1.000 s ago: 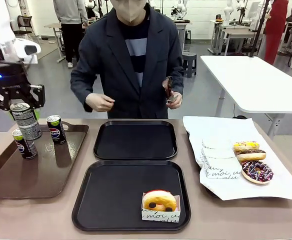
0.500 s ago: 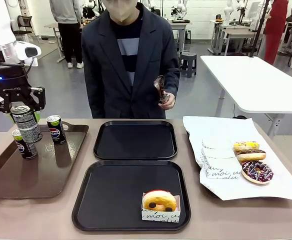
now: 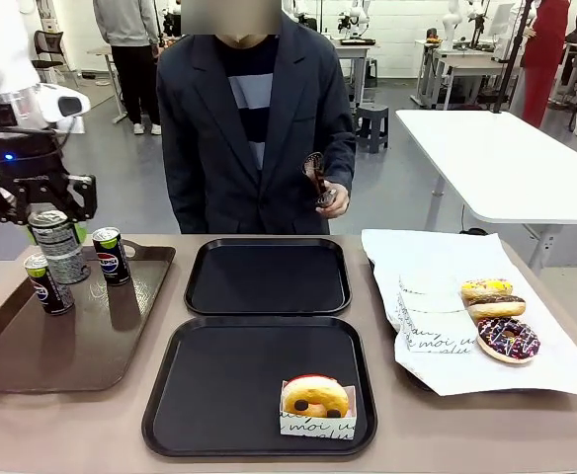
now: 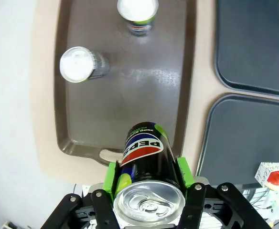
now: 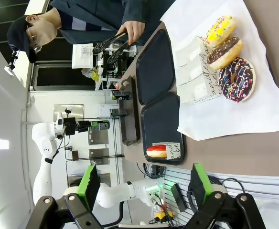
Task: Set up donuts and drinks on trays.
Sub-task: Pick up one Pepsi coke and place it on the Flat Tray.
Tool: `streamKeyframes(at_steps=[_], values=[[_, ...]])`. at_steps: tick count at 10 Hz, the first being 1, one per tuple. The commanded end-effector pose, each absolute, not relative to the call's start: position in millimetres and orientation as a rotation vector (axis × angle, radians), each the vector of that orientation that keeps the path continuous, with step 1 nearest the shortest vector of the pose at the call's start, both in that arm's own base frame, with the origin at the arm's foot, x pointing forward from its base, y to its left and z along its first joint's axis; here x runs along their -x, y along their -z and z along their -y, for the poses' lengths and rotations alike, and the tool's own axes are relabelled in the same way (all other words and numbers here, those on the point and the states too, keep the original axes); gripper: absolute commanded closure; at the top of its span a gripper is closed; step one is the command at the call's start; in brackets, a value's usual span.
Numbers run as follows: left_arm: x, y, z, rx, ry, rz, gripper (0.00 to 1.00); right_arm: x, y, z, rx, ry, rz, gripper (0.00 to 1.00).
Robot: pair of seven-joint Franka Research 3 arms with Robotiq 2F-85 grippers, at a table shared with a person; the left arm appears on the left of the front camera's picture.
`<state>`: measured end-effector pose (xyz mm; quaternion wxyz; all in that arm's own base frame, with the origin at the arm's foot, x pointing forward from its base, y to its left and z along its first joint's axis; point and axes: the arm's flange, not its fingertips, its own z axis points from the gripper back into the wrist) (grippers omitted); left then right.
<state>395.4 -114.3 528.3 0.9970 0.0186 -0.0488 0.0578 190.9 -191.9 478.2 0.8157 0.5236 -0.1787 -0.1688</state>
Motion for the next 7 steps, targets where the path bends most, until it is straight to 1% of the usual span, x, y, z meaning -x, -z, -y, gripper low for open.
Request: streamKeyframes(at_steps=[1,3,7], values=[[-394.6,-525.7,167.0,-0.043,0.024,0.087,0.42,-192.5,-478.2,193.7,-1.136,0.346,0.401,0.0],[-372.2,-524.9,226.6,-0.085,0.199,0.092,0.42,-192.5,-478.2,193.7,-1.136,0.346,0.401,0.0],[-341.0,-501.4,323.6,-0.081,0.444,0.032,0.42,-192.5,-478.2,193.7,-1.136,0.346,0.401,0.0]])
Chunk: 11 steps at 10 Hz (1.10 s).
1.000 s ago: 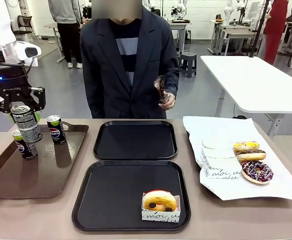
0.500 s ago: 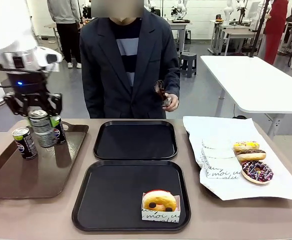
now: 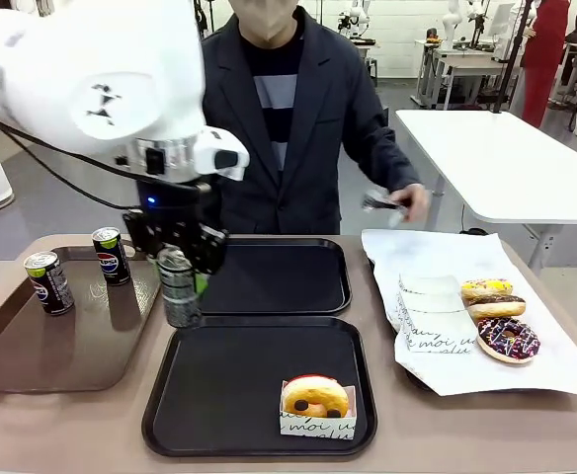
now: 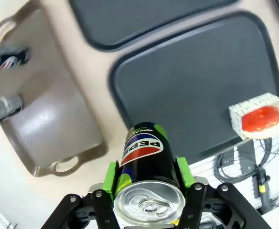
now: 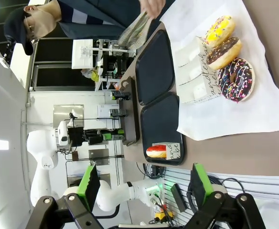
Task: Set up donuts and drinks on trays.
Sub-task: Pick up one Pepsi coke and place it on the Flat Tray.
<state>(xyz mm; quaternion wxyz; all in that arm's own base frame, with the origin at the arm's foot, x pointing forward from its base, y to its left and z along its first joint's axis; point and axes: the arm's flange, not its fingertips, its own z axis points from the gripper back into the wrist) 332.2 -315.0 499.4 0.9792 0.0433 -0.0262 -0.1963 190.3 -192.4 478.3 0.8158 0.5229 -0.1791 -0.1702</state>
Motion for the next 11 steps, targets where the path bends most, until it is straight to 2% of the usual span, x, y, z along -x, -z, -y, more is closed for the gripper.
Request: streamKeyframes(at_steps=[1,6,7,11], values=[[-336.2,-495.6,340.5,-0.086,0.478,0.019,0.42,-192.5,-478.2,193.7,-1.136,0.346,0.401,0.0],[-329.8,-483.5,351.7,-0.079,0.474,0.009,0.42,-192.5,-478.2,193.7,-1.136,0.346,0.401,0.0],[-335.9,-463.1,355.9,-0.019,0.495,0.043,0.42,-192.5,-478.2,193.7,-1.136,0.346,0.401,0.0],[-361.9,-406.1,365.5,-0.024,0.487,0.142,0.42,-192.5,-478.2,193.7,-1.136,0.346,0.401,0.0]])
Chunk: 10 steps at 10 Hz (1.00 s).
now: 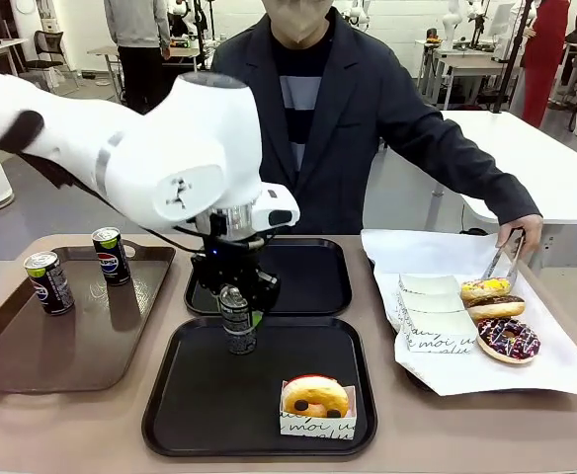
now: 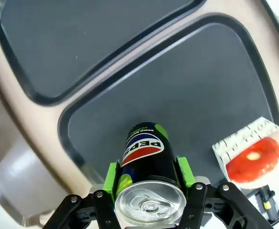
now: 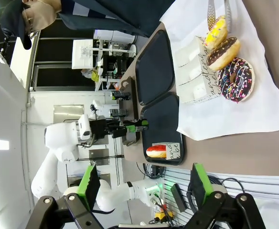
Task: Set up donuts and drinks on trays.
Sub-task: Pick up one Pepsi coke and place it on the Flat Tray.
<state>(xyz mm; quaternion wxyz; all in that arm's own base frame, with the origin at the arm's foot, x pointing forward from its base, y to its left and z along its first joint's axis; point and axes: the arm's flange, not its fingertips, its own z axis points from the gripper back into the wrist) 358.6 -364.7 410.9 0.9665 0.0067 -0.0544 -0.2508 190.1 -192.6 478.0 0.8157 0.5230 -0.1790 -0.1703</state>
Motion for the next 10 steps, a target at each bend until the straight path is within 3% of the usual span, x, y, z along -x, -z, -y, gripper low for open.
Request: streamKeyframes(at_steps=[1,4,5,10], values=[[-364.0,-399.0,364.2,-0.024,0.48,0.143,0.42,-192.5,-478.2,193.7,-1.136,0.346,0.401,0.0],[-370.0,-383.8,362.7,0.002,0.469,0.096,0.42,-192.5,-478.2,193.7,-1.136,0.346,0.401,0.0],[-370.1,-384.2,362.9,0.013,0.479,0.09,0.0,-192.5,-478.2,193.7,-1.136,0.346,0.401,0.0],[-369.7,-399.3,356.9,0.032,0.434,0.063,0.0,-192.5,-478.2,193.7,-1.136,0.346,0.401,0.0]])
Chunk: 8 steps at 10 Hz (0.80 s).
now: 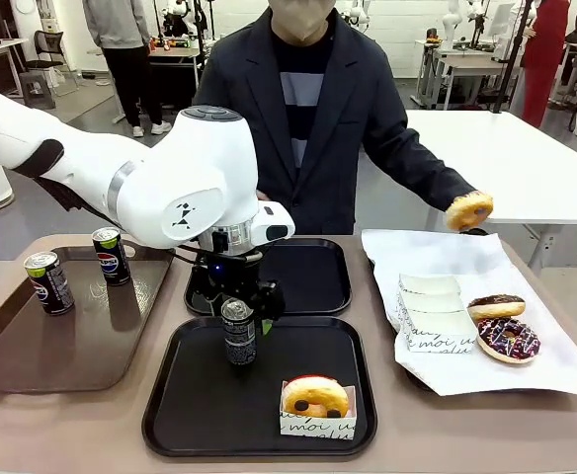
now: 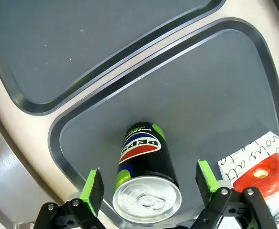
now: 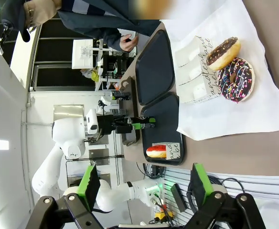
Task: Set up donuts and drinks on trays.
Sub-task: Pick up one Pepsi coke and place it on the Flat Tray.
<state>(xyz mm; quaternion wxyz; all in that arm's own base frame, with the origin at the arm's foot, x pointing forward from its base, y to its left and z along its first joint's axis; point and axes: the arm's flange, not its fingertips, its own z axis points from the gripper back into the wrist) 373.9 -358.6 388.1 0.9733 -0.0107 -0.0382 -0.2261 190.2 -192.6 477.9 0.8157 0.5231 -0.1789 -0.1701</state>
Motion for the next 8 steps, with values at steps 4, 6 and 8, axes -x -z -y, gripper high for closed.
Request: streamKeyframes(at_steps=[4,6,8], values=[[-339.1,-487.1,355.8,-0.027,0.46,0.078,0.0,-192.5,-478.2,193.7,-1.136,0.346,0.401,0.0],[-327.2,-503.4,353.2,0.001,0.485,0.117,0.0,-192.5,-478.2,193.7,-1.136,0.346,0.401,0.0],[-326.5,-506.5,345.8,0.019,0.439,0.118,0.0,-192.5,-478.2,193.7,-1.136,0.346,0.401,0.0]])
